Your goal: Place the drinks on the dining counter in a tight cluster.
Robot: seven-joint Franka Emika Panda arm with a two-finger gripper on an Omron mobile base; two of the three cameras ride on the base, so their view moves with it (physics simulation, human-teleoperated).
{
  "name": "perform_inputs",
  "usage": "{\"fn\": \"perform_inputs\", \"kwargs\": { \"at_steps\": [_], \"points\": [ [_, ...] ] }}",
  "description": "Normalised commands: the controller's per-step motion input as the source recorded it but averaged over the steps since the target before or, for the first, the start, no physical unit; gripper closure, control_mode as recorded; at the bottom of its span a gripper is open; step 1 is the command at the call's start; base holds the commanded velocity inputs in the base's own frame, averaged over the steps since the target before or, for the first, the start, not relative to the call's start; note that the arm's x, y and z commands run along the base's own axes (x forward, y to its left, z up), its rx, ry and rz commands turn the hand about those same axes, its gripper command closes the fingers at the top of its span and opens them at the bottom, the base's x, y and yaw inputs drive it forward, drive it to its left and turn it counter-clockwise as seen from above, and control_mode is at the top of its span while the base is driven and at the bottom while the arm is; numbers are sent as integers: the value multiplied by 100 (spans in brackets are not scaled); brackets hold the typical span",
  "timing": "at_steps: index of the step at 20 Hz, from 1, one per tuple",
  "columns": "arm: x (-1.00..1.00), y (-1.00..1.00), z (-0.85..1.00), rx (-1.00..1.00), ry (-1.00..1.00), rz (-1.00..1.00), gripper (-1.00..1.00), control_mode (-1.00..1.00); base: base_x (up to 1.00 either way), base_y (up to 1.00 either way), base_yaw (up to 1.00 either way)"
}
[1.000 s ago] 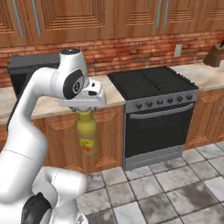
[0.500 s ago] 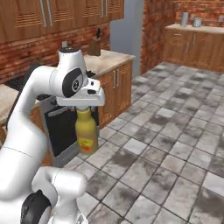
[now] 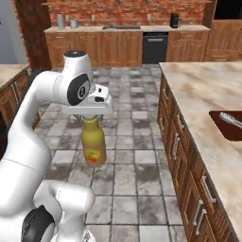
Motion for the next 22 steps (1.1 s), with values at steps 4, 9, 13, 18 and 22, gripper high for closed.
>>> {"fn": "perform_inputs", "kwargs": {
  "at_steps": [4,9,13,18,22],
  "points": [
    [0,0,0,0,0,0,100,100,-19,1,-92],
    [0,0,0,0,0,0,100,100,-39,5,-87],
    [0,0,0,0,0,0,100,100,-28,13,-81],
    [0,0,0,0,0,0,100,100,-26,6,-77],
    [0,0,0,0,0,0,100,100,-24,0,-71]
  ]
}}
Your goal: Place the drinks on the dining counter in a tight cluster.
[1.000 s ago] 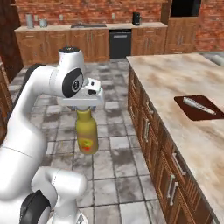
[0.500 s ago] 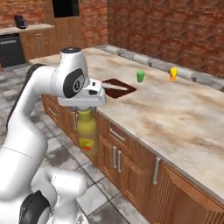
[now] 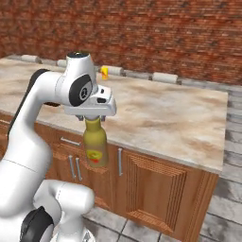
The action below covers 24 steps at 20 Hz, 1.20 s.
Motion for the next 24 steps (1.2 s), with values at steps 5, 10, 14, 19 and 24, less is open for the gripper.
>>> {"fn": "perform_inputs", "kwargs": {
  "at_steps": [5,10,14,19,24],
  "points": [
    [0,0,0,0,0,0,100,100,4,8,-27],
    [0,0,0,0,0,0,100,100,21,57,-14],
    [0,0,0,0,0,0,100,100,39,77,-20],
    [0,0,0,0,0,0,100,100,65,77,-24],
    [0,0,0,0,0,0,100,100,97,19,-17]
  ]
}}
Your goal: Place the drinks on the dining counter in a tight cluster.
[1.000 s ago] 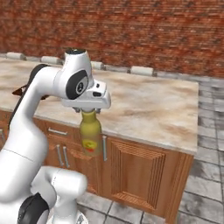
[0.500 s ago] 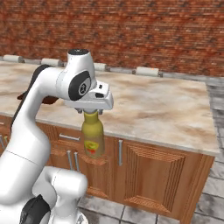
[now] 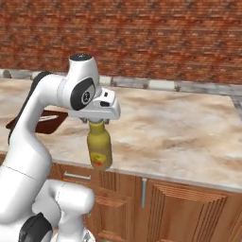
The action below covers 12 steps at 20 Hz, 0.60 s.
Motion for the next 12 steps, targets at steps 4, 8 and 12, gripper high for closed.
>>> {"fn": "perform_inputs", "kwargs": {
  "at_steps": [4,8,12],
  "points": [
    [0,0,0,0,0,0,100,100,100,0,-9],
    [0,0,0,0,0,0,100,100,67,0,-6],
    [0,0,0,0,0,0,100,100,0,0,0]
  ]
}}
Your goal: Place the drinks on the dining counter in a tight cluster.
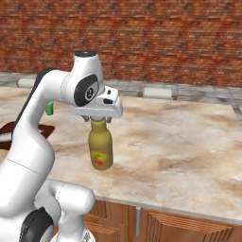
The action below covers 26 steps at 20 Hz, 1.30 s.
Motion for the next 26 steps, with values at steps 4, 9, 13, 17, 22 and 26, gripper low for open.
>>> {"fn": "perform_inputs", "kwargs": {
  "at_steps": [4,9,13,17,22,26],
  "points": [
    [0,0,0,0,0,0,100,100,0,0,0],
    [0,0,0,0,0,0,100,100,7,0,0],
    [74,49,0,0,1,2,100,-100,0,0,0],
    [94,59,0,0,3,2,100,-100,0,0,0],
    [60,14,-3,0,15,4,100,-100,0,0,0],
    [34,-24,-24,0,10,1,100,-100,0,0,0]
  ]
}}
